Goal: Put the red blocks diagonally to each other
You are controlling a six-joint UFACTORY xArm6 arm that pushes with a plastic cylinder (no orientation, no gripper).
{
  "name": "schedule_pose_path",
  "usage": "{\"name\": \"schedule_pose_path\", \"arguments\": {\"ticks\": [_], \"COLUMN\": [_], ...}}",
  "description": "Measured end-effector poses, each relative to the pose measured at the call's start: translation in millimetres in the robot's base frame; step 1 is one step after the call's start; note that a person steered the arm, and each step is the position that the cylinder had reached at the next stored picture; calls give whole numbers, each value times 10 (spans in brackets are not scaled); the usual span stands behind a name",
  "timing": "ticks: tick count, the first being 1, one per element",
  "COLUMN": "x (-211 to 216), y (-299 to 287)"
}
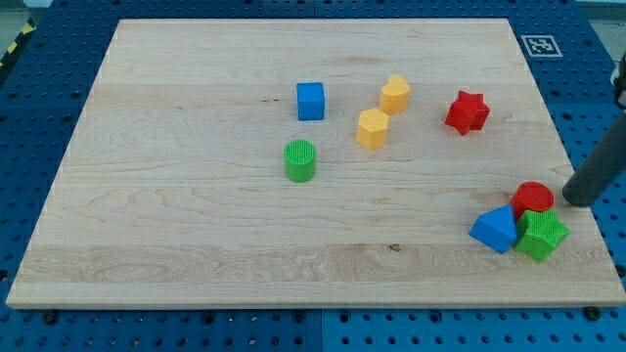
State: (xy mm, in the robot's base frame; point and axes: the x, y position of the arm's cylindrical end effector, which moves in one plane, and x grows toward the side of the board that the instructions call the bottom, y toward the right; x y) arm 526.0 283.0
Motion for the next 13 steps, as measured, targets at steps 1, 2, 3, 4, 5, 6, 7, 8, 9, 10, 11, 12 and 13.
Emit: {"name": "schedule_pose_path", "arguments": {"ticks": [1,2,3,4,5,6,7,8,9,10,11,12,13], "x": [164,150,39,-48,-133,-319,-361,-297,-296,-296,-296,-74,239], "y": [-50,-187,-418,-726,-1080,-1226,-1226,-1268,-1506,-1847,-2082,-2051,-2140]}}
